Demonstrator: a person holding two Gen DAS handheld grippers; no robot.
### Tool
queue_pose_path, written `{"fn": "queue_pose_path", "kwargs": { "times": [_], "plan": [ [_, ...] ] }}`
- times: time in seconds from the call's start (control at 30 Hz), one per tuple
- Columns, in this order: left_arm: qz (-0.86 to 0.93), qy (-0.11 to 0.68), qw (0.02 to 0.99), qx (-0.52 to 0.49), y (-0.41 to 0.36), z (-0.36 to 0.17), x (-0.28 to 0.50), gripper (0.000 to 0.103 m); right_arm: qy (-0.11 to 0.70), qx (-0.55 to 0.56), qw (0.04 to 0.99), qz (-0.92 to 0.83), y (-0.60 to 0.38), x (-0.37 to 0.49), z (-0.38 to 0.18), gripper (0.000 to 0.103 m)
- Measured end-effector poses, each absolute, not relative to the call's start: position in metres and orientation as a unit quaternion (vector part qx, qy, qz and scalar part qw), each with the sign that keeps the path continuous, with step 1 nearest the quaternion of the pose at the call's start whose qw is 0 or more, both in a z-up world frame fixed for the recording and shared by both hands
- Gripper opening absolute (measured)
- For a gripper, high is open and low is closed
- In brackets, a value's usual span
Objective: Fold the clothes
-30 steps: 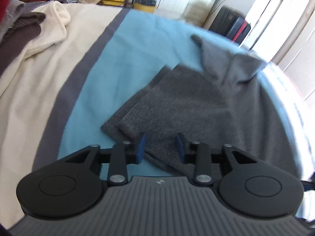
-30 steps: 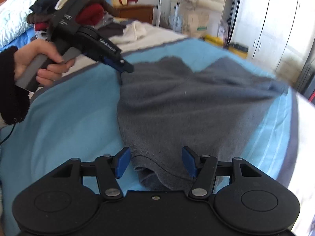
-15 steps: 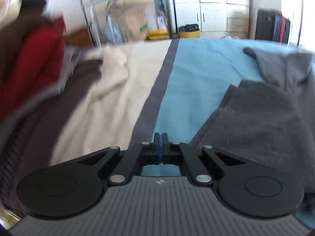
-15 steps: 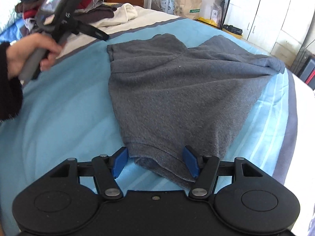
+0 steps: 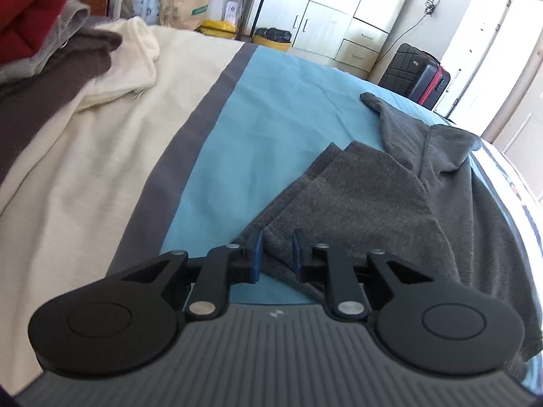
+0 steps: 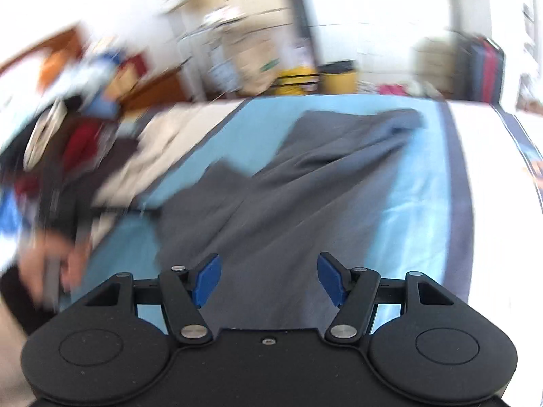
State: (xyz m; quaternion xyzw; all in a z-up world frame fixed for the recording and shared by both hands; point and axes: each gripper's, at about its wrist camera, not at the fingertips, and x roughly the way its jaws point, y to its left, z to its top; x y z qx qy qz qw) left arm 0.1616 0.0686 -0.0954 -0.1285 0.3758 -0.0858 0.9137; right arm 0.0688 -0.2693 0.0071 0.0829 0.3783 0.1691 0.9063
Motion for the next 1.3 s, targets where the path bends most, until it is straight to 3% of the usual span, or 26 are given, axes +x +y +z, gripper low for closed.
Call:
{"fn": "queue_pose_path", "kwargs": {
  "times": [0.1,0.17,0.23,0.27,0.33,0.63,0.7,0.8,0.83,1.0,1.03,1.07,1.13,1.23,1.3],
  "plan": [
    [-0.093,0.363,0.920,-0.114,0.064,-0.097,0.165,0.032,0.392,0.085,0.902,0.160,-0.273,0.073,-0.006,0.068],
    [-0.095,0.360,0.922,-0.111,0.062,-0.097,0.165,0.033,0.400,0.075,0.899,0.160,-0.272,0.071,-0.013,0.068],
    [-0.095,0.356,0.924,-0.100,0.058,-0.097,0.165,0.029,0.408,0.065,0.896,0.160,-0.271,0.069,-0.021,0.068],
    [-0.092,0.355,0.927,-0.081,0.054,-0.097,0.164,0.016,0.412,0.061,0.895,0.160,-0.270,0.069,-0.024,0.068],
    [-0.070,0.355,0.932,-0.026,0.044,-0.096,0.163,0.002,0.420,0.051,0.892,0.160,-0.269,0.067,-0.032,0.068],
    [-0.002,0.295,0.954,-0.057,0.070,-0.062,0.153,0.001,0.444,0.017,0.882,0.158,-0.264,0.057,-0.059,0.069],
    [0.024,0.315,0.947,-0.061,0.074,-0.070,0.158,0.000,0.442,0.009,0.883,0.158,-0.262,0.054,-0.060,0.069],
    [0.086,0.354,0.931,0.018,0.066,-0.089,0.163,0.001,0.441,-0.001,0.883,0.158,-0.260,0.053,-0.060,0.070],
    [0.076,0.364,0.928,-0.013,0.073,-0.090,0.163,0.001,0.444,0.010,0.882,0.160,-0.262,0.053,-0.060,0.070],
    [-0.001,0.392,0.897,-0.206,0.114,-0.088,0.159,0.009,0.460,0.126,0.861,0.179,-0.283,0.055,-0.061,0.079],
    [-0.017,0.395,0.889,-0.232,0.119,-0.089,0.158,0.018,0.461,0.157,0.854,0.184,-0.290,0.055,-0.063,0.080],
    [-0.026,0.398,0.881,-0.256,0.122,-0.091,0.156,0.036,0.461,0.182,0.848,0.190,-0.298,0.056,-0.064,0.080],
    [-0.037,0.397,0.869,-0.293,0.124,-0.096,0.153,0.046,0.458,0.226,0.837,0.197,-0.311,0.057,-0.068,0.079],
    [-0.039,0.397,0.856,-0.328,0.120,-0.098,0.152,0.051,0.454,0.282,0.822,0.195,-0.325,0.055,-0.073,0.078],
    [-0.058,0.395,0.856,-0.327,0.113,-0.097,0.152,0.053,0.454,0.290,0.819,0.198,-0.326,0.053,-0.075,0.071]
  ]
}}
